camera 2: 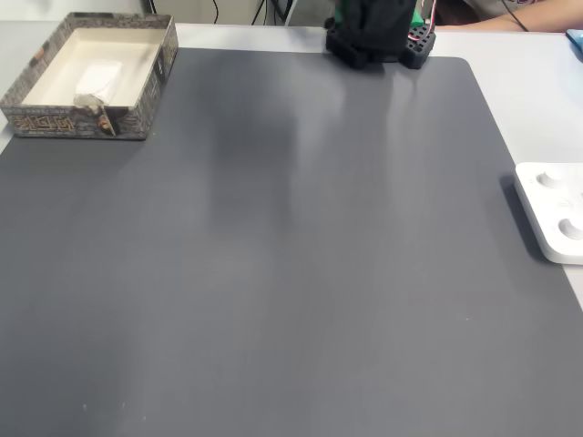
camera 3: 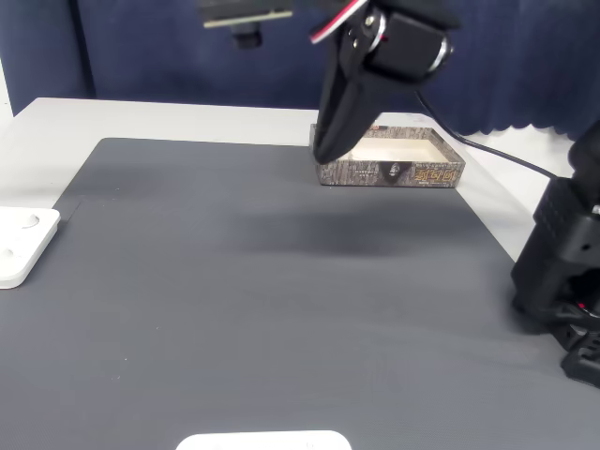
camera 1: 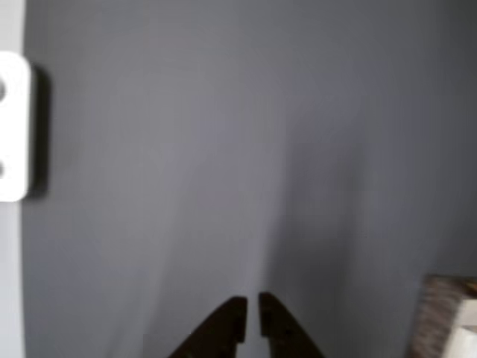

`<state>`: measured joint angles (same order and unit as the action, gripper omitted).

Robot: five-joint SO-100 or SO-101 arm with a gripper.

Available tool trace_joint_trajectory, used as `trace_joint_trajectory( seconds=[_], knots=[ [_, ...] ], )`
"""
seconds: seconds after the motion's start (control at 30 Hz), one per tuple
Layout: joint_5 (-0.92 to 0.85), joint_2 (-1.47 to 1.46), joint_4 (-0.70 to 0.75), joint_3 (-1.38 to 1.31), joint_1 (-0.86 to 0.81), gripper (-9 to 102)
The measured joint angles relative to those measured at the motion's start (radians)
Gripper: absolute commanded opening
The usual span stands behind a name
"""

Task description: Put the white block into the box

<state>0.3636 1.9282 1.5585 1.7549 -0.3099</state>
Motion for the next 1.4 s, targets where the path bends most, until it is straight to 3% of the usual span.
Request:
trace_joint_trajectory(
  seconds=[0.23, 0.47, 0.93, 1.4],
  knots=[
    [-0.137, 0.052, -0.020, 0.147, 0.084, -2],
    [-0.193, 0.190, -0.132, 0.357, 0.132, -2],
    [-0.137, 0.499, -0.402, 0.721, 0.144, -2],
    [-0.137, 0.828, -0.517, 0.976, 0.132, -2]
  ],
)
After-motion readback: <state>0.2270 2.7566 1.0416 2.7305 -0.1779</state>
